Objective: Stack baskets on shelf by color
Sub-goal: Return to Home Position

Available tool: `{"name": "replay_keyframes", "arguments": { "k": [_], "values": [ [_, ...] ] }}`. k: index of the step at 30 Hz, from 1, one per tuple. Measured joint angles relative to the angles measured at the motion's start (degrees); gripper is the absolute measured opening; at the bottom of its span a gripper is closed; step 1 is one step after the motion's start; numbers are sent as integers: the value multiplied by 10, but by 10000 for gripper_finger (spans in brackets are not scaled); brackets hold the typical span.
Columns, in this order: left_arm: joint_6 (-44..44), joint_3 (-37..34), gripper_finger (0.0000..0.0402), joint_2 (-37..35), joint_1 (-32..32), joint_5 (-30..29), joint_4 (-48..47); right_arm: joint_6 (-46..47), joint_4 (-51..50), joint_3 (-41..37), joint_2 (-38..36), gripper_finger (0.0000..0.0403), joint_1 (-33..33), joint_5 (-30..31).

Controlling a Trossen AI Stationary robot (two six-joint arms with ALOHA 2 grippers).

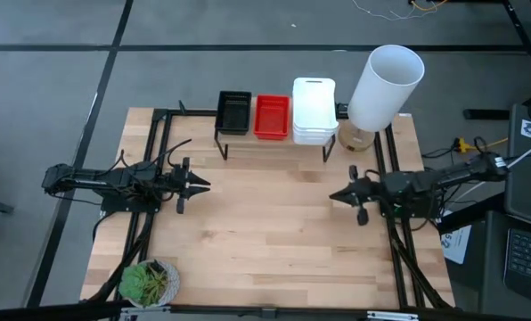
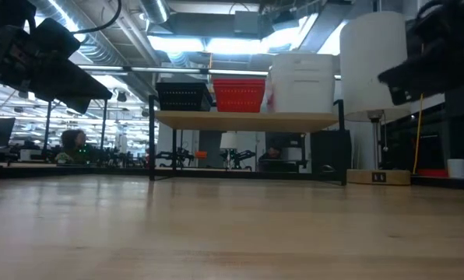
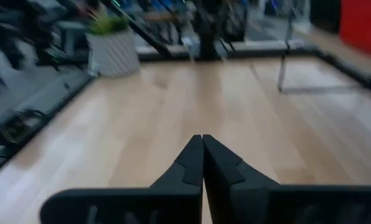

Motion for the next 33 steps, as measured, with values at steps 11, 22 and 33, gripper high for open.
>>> {"name": "replay_keyframes", "arguments": {
  "k": [11,22,33],
  "values": [
    [0,0,74,0,0,0,0,-109,-40,-49,-213,0,25,-1],
    [0,0,74,0,0,0,0,-52,-60,-49,-240,0,25,-1],
    [0,0,74,0,0,0,0,-59,-60,-49,-240,1,25,-1]
  ]
}}
